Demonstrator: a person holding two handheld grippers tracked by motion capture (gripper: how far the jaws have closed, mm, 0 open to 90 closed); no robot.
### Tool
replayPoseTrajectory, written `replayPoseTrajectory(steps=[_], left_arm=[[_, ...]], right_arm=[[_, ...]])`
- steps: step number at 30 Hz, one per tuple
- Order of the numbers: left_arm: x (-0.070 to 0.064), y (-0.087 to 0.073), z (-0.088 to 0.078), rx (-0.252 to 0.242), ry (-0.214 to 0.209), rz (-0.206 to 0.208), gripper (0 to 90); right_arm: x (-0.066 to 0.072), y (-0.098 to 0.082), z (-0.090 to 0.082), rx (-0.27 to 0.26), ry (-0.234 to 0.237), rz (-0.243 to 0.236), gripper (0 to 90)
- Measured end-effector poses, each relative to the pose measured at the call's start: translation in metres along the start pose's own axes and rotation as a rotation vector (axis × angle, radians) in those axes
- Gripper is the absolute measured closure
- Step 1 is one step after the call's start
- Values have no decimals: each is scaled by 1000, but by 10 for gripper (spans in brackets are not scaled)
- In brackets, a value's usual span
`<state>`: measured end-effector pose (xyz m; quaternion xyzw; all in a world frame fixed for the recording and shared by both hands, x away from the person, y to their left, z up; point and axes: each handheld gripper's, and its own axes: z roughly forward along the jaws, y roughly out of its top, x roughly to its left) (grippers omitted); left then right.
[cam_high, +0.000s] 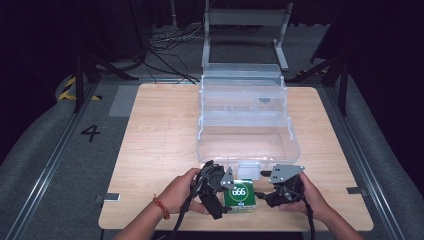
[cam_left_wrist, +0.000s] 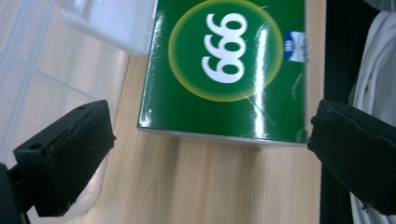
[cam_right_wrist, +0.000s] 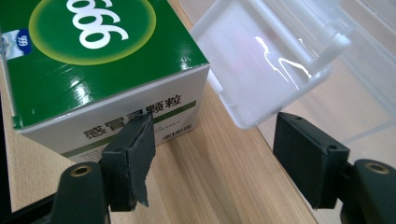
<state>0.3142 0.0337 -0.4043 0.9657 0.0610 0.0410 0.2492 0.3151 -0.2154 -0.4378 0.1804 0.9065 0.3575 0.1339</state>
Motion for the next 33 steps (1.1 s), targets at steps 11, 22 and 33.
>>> replayPoseTrajectory(steps=[11,22,33], left_arm=[[4,13,25,66,-73,49,4],[6,21,38,115,-107,67,131],[3,25,37,198,-98,90,139]], right_arm=[[1,-3,1,-25,9,24,297],[5,-6,1,-29,13,26,294],[8,-4,3,-35,6,29,281]])
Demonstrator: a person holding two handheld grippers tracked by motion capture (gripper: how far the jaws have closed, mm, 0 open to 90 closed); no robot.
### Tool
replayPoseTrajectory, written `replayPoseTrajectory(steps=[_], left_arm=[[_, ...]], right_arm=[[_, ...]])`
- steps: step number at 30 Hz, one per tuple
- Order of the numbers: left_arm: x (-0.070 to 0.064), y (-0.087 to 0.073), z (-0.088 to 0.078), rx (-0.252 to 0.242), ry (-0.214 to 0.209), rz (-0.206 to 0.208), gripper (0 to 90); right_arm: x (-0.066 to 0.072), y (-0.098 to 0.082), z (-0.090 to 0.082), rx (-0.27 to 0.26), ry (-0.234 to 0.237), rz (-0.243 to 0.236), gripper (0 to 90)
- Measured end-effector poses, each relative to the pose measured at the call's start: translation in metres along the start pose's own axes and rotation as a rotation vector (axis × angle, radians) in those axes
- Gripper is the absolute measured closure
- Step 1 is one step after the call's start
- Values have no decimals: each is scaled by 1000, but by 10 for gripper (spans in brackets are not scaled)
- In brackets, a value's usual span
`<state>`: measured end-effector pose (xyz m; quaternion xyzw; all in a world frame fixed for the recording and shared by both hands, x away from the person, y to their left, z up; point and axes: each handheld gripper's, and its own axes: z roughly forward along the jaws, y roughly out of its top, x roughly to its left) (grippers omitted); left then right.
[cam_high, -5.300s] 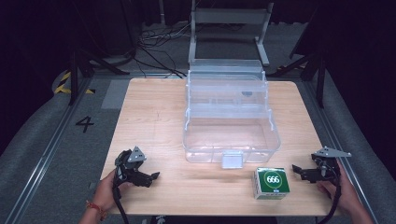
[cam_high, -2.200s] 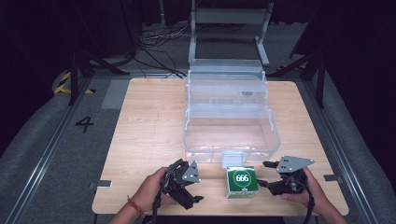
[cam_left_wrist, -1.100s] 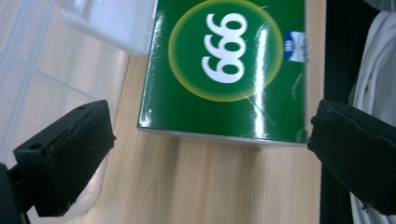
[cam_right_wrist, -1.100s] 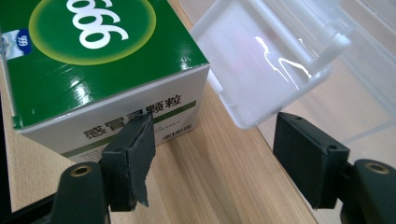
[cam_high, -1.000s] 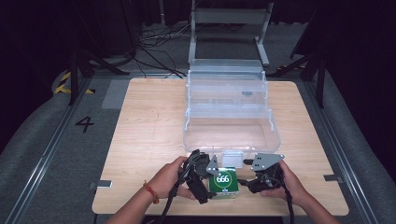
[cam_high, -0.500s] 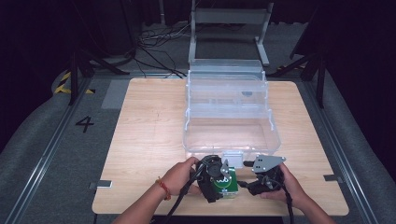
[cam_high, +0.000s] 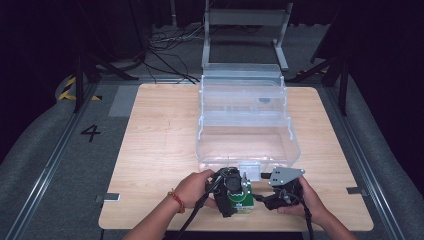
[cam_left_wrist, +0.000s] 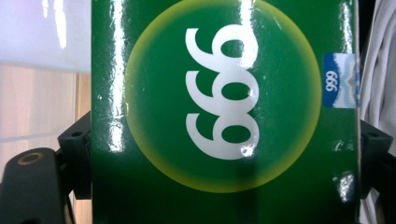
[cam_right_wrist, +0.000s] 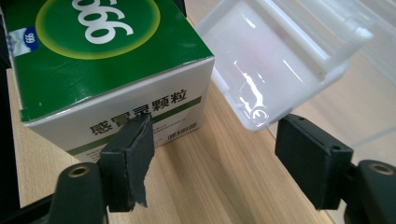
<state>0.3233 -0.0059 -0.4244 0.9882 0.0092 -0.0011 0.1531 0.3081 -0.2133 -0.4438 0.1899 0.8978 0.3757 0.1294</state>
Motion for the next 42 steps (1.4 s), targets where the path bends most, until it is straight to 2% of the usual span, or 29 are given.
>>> replayPoseTrajectory(steps=[1,6,9,13,17,20,21,24,26,27,29,30,31,33,35,36,39,40,41,42], left_arm=[[-1,0,-1,11,-6,-11,142],[-2,-2,-2,46,-10,-11,149],[-2,-6,-4,69,-17,-17,151],[-1,-15,-7,87,-10,-48,154],[-1,-23,-10,108,-2,-66,154],[-1,-31,-13,110,1,-74,154],[-2,-35,-14,116,3,-84,154],[-2,-42,-16,114,4,-88,154],[-2,-46,-16,99,3,-96,153],[-1,-47,-17,100,2,-87,153],[0,-49,-16,93,-6,-89,152],[0,-49,-16,93,-6,-89,150],[0,-49,-15,85,-16,-93,150],[1,-50,-14,81,-16,-90,148],[2,-51,-13,80,-23,-110,148],[2,-51,-12,87,-20,-107,148],[1,-50,-11,103,-16,-108,146],[1,-50,-11,103,-16,-108,145],[1,-49,-11,111,-17,-107,145],[1,-49,-11,109,-17,-108,145]], right_arm=[[1,0,0,2,-2,-1,280],[1,-2,-1,10,8,0,290],[-5,-9,-9,8,-12,10,288],[-22,-19,-30,-27,-45,61,292],[-36,-26,-52,-34,-94,93,304],[-46,-30,-69,-60,-90,139,325],[-48,-30,-74,-68,-109,140,325],[-58,-27,-91,-100,-175,184,329],[-65,-23,-98,-123,-204,203,333],[-68,-22,-100,-130,-215,210,333],[-77,-18,-102,-153,-227,240,333],[-82,-14,-101,-152,-249,253,339],[-82,-14,-101,-152,-249,253,339],[-94,-8,-95,-132,-298,246,339],[-104,-4,-90,-150,-281,278,340],[-108,-2,-87,-146,-291,279,344],[-120,1,-79,-100,-326,279,373],[-124,-1,-78,-100,-322,300,387],[-124,-1,-78,-100,-322,300,387],[-128,-3,-74,-88,-325,330,396]])
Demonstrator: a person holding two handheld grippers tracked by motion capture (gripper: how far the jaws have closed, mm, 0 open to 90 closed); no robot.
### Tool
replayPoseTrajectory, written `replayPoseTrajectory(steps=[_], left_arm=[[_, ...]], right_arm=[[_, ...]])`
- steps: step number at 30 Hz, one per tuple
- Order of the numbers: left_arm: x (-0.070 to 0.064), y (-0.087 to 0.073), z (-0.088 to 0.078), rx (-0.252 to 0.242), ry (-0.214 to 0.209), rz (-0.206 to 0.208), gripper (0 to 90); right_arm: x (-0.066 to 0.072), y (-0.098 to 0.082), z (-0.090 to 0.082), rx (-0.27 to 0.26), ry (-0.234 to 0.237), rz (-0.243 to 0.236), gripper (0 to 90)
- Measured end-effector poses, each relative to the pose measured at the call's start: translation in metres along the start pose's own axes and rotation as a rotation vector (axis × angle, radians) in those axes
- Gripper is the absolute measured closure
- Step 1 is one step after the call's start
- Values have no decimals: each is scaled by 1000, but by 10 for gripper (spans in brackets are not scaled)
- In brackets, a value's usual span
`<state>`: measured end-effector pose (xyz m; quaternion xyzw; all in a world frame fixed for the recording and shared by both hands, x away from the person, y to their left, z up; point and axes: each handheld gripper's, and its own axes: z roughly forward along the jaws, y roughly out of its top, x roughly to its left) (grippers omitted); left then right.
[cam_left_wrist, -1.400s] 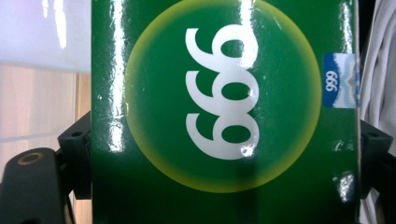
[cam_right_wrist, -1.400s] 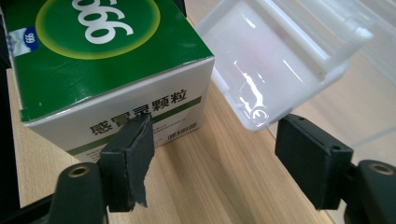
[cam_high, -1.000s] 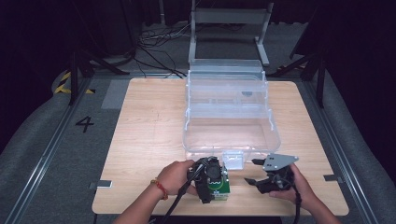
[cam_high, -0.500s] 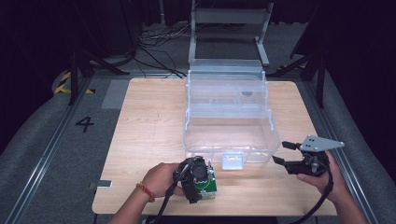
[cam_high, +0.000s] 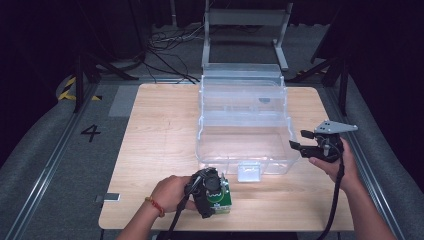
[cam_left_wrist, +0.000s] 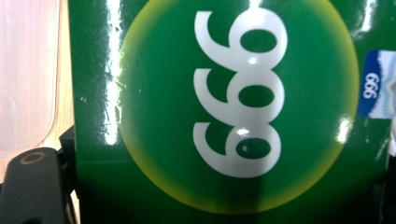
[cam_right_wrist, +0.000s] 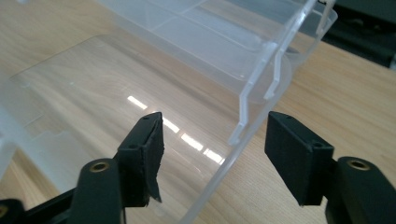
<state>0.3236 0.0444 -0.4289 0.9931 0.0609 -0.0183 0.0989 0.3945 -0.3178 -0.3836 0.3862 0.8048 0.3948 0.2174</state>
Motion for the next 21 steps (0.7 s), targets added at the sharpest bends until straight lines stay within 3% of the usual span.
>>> replayPoseTrajectory(steps=[2,7,8,9,12,21], left_arm=[[0,0,0,1,-2,-7,144],[1,1,0,8,-3,0,143],[0,1,1,6,-2,-6,144],[-1,2,0,14,7,7,146],[-1,2,0,8,8,9,152],[-1,4,-1,11,10,23,162]], right_arm=[[-4,-2,6,31,-16,9,411],[-9,-12,21,86,10,39,469],[-10,-14,23,93,33,47,486],[-10,-15,25,94,60,55,508],[-4,-18,28,82,40,20,501],[-1,-21,27,50,54,44,504]])
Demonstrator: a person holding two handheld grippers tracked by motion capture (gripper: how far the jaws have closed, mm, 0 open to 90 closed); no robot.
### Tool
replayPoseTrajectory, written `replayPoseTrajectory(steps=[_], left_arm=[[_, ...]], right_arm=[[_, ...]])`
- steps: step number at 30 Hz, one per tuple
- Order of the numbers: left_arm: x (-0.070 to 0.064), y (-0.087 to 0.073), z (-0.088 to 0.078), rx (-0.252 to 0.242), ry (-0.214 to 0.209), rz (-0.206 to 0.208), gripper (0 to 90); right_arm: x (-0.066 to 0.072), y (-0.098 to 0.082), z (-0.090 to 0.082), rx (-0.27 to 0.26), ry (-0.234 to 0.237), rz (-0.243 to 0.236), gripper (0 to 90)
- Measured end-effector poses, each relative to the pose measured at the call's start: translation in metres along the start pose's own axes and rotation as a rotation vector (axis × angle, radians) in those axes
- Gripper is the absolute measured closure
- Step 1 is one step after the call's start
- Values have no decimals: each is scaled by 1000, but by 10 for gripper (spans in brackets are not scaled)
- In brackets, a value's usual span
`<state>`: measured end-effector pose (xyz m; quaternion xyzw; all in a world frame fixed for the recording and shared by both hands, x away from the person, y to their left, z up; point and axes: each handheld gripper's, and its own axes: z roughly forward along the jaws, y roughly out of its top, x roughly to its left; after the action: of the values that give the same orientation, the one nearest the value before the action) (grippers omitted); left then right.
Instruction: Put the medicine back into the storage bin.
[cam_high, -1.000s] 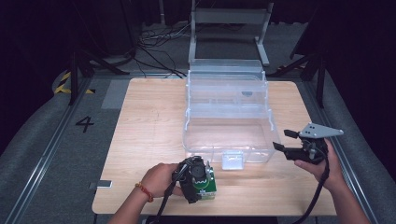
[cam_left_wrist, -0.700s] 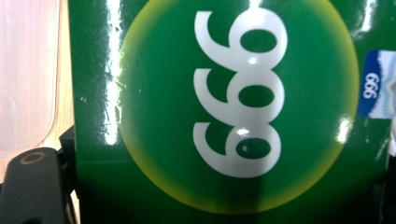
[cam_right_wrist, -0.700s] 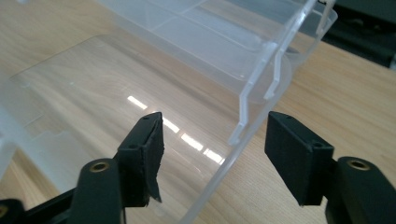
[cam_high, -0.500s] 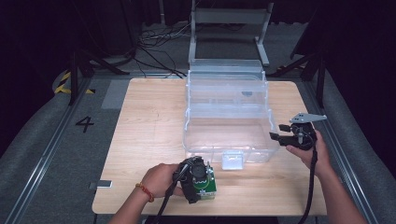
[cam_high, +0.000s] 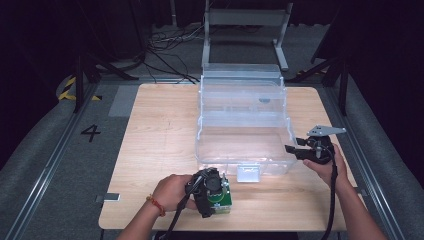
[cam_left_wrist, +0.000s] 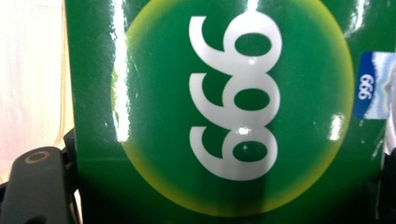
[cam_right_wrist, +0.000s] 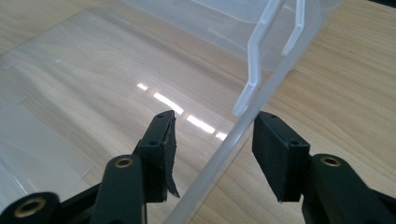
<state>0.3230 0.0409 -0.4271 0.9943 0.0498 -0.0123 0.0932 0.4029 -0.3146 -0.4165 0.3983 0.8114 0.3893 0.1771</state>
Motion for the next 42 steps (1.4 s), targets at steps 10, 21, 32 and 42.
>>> replayPoseTrajectory(steps=[10,21,32,42], left_arm=[[-14,5,-12,-18,24,46,168],[-25,7,-46,-91,47,93,168],[-36,11,-88,-122,76,110,168],[-24,14,-132,-176,140,109,167]], right_arm=[[13,1,-2,20,6,-18,496],[21,0,-2,19,23,-25,495],[30,0,-3,30,19,-30,494],[38,1,-4,45,9,-42,491]])
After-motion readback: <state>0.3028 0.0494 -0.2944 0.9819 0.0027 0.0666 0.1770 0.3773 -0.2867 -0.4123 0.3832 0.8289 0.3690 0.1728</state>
